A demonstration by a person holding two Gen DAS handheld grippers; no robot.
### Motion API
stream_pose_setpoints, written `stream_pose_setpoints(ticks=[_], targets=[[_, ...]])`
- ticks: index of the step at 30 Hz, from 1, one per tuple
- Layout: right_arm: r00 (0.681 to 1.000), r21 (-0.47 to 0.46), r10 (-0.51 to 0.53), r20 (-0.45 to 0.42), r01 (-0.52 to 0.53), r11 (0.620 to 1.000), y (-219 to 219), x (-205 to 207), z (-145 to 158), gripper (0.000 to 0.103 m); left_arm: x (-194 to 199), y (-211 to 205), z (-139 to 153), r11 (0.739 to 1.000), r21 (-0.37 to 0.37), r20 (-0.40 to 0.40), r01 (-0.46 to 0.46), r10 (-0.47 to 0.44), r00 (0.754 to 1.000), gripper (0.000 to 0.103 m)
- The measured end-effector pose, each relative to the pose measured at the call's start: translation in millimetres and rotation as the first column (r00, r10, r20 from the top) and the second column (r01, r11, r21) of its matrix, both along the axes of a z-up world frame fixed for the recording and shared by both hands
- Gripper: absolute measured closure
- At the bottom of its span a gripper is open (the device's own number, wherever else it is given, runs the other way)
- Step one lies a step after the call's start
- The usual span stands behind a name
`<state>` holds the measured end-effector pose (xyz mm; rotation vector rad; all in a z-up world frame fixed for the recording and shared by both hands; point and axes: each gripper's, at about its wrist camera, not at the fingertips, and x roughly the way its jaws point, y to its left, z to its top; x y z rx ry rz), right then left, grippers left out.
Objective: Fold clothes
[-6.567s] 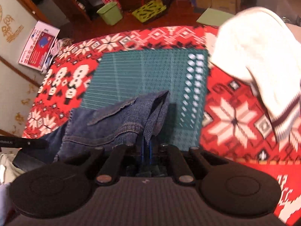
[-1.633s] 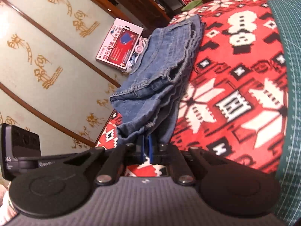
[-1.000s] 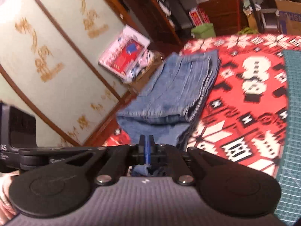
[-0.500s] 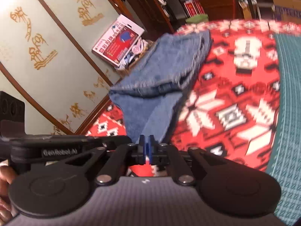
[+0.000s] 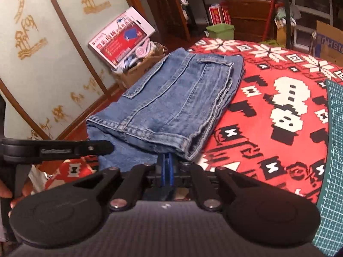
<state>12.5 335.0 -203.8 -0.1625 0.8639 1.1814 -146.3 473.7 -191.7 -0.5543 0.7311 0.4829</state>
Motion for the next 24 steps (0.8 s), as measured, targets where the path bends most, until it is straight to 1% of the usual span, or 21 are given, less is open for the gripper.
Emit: stream_pose_setpoints(ticks=[3,5,7,9,11,13,15,17,19,21,24], targets=[[1.0,-0.005,0.009,0.004,-0.009,1.0,-8.8,0.2,-1.1,0.099,-8.2,1.7,0.7,1.0,0.015,0.0,0.001,-0.001,1.0,0.1],[1.0,-0.008,0.007,-0.008,-0.007,1.0,-15.1,1.4,3.3,0.094,-10.2,5.0,4.8,1.0,0.012,0.016,-0.012,0.012,1.0,0.101],[1.0,0.022,0.017,-0.002,-0.017,1.0,-19.6,-0.1,11.7,0.094,-12.3,8.4,8.9,1.0,0.008,0.032,-0.026,0.026,0.999,0.1],[0.999,0.036,0.04,0.004,-0.04,0.999,-15.3,-4.3,19.0,0.094,-13.7,12.6,11.8,0.999,0.002,0.045,-0.04,0.04,0.998,0.1],[0.998,0.043,0.06,0.005,-0.06,0.997,-8.0,-8.2,23.2,0.094,-12.5,21.6,8.8,0.998,-0.02,0.047,-0.058,0.059,0.997,0.1],[0.998,0.038,0.068,0.0,-0.068,0.997,2.8,-10.6,20.9,0.094,-14.4,31.4,5.1,0.994,-0.065,0.069,-0.084,0.088,0.994,0.1],[0.997,0.033,0.076,-0.005,-0.075,0.997,13.6,-13.1,18.6,0.094,-19.3,41.0,1.0,0.985,-0.12,0.098,-0.12,0.132,0.986,0.101],[0.997,0.016,0.075,-0.009,-0.075,0.997,18.9,-14.5,10.2,0.095,-24.1,47.1,-2.7,0.977,-0.156,0.118,-0.147,0.166,0.979,0.1],[0.996,0.006,0.082,0.015,-0.082,0.997,16.8,-17.2,0.9,0.103,-26.6,49.2,-5.7,0.973,-0.165,0.121,-0.159,0.18,0.976,0.1],[0.995,-0.005,0.092,0.036,-0.092,0.996,13.1,-19.7,-4.6,0.103,-31.8,50.7,-8.4,0.97,-0.168,0.115,-0.178,0.199,0.973,0.1],[0.992,-0.027,0.113,0.053,-0.112,0.993,4.1,-21.7,0.5,0.103,-47.1,57.7,-9.6,0.947,-0.2,0.106,-0.251,0.275,0.955,0.1]])
